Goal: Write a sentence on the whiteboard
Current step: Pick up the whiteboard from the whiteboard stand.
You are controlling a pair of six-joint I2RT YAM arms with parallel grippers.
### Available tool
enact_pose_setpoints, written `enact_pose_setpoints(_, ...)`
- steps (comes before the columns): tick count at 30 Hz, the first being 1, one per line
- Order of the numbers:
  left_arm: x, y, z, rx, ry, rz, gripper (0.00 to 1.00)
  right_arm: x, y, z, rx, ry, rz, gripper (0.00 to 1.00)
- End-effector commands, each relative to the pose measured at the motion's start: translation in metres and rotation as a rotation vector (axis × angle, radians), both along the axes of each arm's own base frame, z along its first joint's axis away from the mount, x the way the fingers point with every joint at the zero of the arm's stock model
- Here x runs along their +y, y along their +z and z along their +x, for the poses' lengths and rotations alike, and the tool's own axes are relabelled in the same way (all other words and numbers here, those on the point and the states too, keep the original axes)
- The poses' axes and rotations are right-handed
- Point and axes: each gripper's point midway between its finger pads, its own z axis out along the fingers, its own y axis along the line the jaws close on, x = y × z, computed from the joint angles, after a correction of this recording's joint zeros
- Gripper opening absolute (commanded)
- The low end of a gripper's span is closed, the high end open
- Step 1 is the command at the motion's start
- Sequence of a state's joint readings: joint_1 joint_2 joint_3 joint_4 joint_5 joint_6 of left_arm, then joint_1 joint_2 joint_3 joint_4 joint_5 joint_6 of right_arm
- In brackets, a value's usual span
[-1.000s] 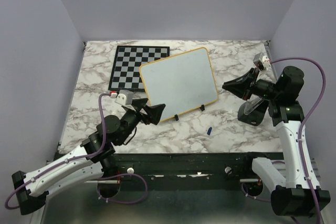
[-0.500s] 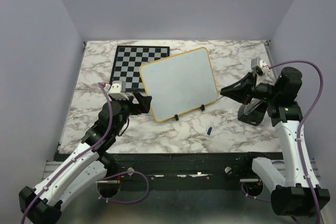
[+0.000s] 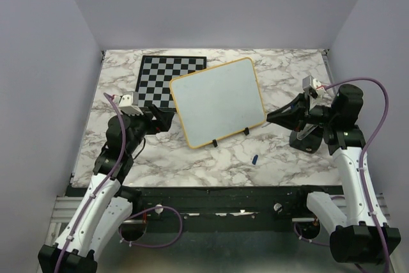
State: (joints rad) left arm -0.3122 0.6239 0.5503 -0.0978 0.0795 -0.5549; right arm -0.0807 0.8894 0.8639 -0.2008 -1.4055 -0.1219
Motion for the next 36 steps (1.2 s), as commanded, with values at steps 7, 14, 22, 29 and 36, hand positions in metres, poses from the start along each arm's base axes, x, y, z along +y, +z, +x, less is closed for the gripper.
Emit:
enact_pose_setpoints(7,0.005,0.009,0.005,0.005,-0.081,-0.077,0.99,0.001,-0.008,-0.005,-0.020,0.045,0.003,0.00)
enact_pose_setpoints(14,0.004,0.009,0.005,-0.004,-0.101,-0.081,0.99,0.001,-0.011,-0.006,-0.017,0.047,0.003,0.01)
enact_pose_setpoints(22,0.003,0.012,0.012,-0.017,-0.134,-0.088,0.99,0.001,-0.013,-0.006,-0.014,0.049,0.003,0.01)
enact_pose_setpoints(29,0.002,0.009,0.018,-0.029,-0.143,-0.118,0.99,0.001,-0.014,-0.007,-0.012,0.053,0.004,0.01)
enact_pose_setpoints(36,0.005,0.004,0.020,-0.027,-0.139,-0.101,0.99,0.001,-0.015,-0.007,-0.011,0.058,0.005,0.01)
